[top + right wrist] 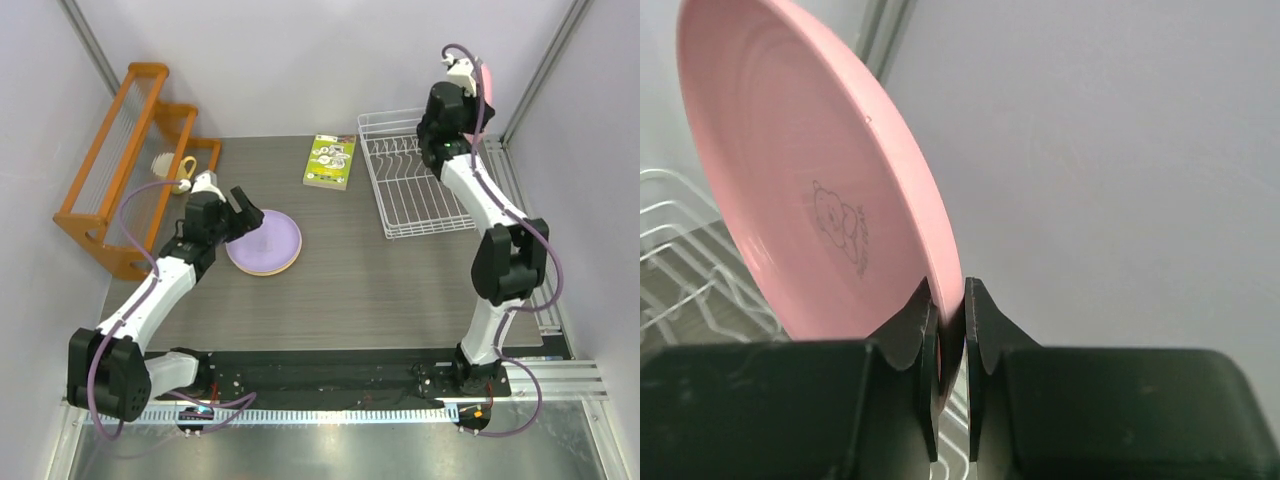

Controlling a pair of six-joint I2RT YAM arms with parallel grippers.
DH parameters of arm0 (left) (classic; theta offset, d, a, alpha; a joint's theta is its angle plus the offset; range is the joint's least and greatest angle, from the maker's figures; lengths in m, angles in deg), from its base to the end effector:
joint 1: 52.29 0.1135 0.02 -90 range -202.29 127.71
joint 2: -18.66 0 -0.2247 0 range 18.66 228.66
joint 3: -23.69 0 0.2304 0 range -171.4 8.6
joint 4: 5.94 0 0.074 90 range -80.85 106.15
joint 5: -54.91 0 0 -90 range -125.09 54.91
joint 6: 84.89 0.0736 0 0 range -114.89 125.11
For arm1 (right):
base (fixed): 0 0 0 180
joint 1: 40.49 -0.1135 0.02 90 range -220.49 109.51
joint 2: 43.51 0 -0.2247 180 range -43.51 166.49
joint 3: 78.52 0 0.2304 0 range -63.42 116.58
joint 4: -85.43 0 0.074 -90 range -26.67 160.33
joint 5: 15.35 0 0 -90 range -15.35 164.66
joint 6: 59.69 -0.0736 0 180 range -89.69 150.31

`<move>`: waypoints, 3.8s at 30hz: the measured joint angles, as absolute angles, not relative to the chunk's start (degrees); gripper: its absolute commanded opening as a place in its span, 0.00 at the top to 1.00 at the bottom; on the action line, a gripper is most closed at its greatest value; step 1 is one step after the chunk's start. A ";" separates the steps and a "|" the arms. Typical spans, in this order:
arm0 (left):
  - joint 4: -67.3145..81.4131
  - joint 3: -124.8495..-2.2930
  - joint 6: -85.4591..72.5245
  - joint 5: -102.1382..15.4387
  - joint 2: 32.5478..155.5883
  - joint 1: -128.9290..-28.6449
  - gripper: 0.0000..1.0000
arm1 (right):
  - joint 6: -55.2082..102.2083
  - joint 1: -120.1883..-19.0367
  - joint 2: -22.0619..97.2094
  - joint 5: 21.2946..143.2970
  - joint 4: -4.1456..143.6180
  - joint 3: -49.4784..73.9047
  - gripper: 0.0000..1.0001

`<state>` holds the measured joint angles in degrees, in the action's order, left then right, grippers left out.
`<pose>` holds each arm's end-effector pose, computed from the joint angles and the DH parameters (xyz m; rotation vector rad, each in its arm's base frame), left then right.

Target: Unload the plates from the dish rack

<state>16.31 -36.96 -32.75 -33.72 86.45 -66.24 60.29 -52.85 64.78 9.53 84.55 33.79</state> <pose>0.2841 -0.0687 0.2205 -0.4550 2.0773 -0.5201 0.4296 0.0258 0.3487 0.3677 1.6143 -1.0882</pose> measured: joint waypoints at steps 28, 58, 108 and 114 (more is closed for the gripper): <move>-2.92 -40.11 -34.92 -54.79 92.33 -68.36 0.07 | 7.55 -59.82 44.04 72.11 41.73 17.35 0.99; -8.96 -36.90 -38.04 -51.99 97.18 -73.63 1.00 | -7.57 -62.88 37.75 87.26 57.05 0.39 0.91; 22.72 -31.54 -33.72 -16.81 82.17 -72.98 1.00 | -5.00 -63.18 37.27 87.85 55.24 -0.66 0.44; 25.01 -31.00 -34.79 -13.81 82.15 -71.58 1.00 | -4.62 -63.16 38.95 87.87 54.85 -0.66 0.44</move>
<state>25.01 -31.00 -34.79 -13.81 82.15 -71.58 -4.62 -63.16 38.95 87.87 54.85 -0.66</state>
